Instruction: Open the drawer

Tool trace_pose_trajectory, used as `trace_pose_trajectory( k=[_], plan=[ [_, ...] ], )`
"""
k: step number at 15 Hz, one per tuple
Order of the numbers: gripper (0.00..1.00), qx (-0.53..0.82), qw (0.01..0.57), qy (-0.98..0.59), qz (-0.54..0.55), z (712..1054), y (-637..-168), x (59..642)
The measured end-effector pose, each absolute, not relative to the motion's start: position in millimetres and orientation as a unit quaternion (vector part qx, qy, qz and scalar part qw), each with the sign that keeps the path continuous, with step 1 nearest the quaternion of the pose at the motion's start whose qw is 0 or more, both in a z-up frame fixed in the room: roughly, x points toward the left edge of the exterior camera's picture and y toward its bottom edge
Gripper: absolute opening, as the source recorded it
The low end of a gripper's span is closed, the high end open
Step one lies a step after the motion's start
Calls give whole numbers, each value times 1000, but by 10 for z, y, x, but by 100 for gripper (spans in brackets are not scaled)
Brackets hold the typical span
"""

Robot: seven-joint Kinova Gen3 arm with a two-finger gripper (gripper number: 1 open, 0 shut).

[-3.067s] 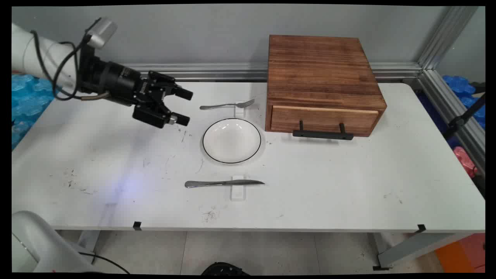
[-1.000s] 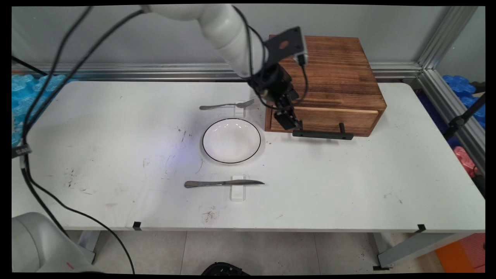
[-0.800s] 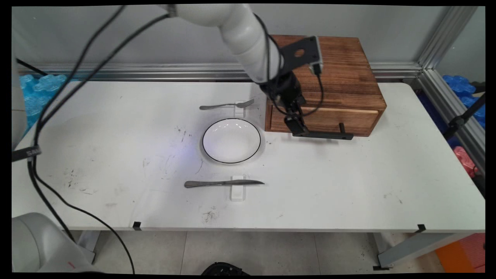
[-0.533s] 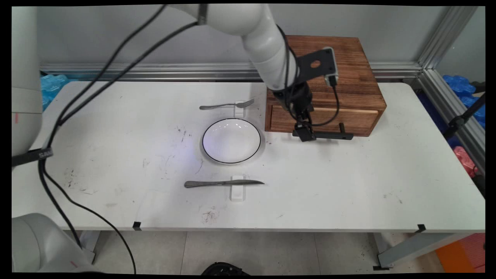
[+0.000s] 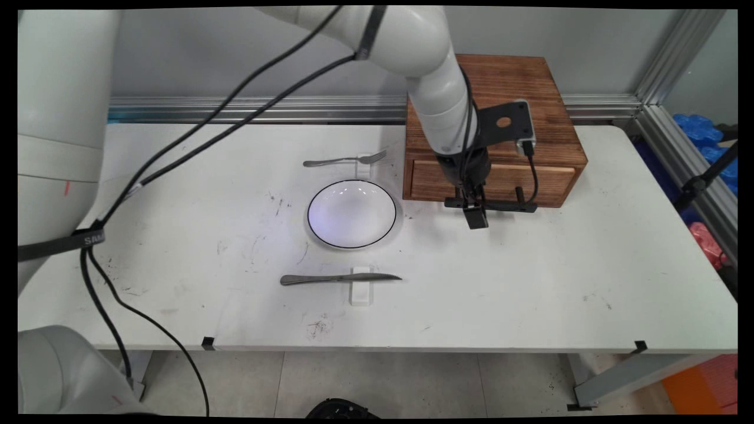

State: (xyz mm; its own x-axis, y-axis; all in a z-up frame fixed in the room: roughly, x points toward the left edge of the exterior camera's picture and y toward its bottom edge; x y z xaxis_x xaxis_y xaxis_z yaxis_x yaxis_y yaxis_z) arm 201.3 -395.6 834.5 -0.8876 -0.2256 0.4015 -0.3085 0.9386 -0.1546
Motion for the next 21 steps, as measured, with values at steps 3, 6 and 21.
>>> trace_pose_trajectory(
  k=[3, 6, 21],
  plan=[
    [100, 140, 181, -968, 99, 8224, -4024, 1915],
    [100, 143, 171, -970, 91, 8127, -4074, 1852],
    [100, 144, 163, -975, 53, 7947, -3828, 1610]
  ],
)
